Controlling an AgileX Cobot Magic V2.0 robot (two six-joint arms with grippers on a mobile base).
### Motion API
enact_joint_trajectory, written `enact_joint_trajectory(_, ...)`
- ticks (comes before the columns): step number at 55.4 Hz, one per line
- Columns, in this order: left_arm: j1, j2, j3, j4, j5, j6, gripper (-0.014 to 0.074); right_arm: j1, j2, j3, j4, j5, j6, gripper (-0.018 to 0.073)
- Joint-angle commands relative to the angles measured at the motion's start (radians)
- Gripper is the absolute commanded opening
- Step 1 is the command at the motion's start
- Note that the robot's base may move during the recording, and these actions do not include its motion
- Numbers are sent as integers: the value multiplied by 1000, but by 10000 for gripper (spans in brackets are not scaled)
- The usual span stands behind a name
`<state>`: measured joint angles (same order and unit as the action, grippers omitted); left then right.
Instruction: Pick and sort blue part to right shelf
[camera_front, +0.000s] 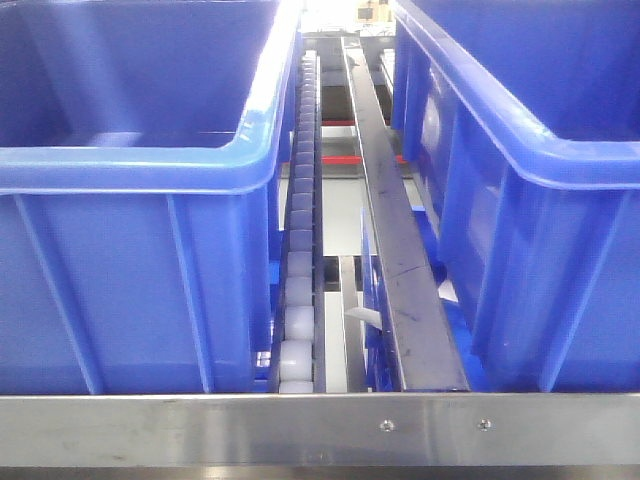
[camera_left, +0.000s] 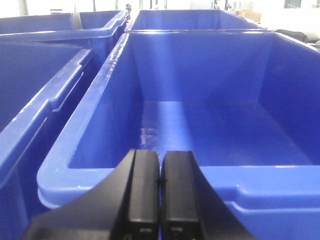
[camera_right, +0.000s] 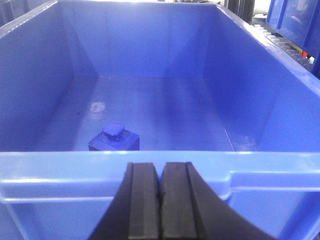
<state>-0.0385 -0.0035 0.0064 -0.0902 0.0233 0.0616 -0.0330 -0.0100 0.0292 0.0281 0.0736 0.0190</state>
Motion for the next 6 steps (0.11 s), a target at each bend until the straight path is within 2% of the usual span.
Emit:
enact_joint_trajectory(1, -2, -22, 29, -9, -87, -1, 124, -2, -19, -7, -3, -92, -8, 32)
enact_joint_trajectory(6, -2, -22, 29, -9, -87, -1, 124, -2, -19, -7, -3, -92, -8, 32)
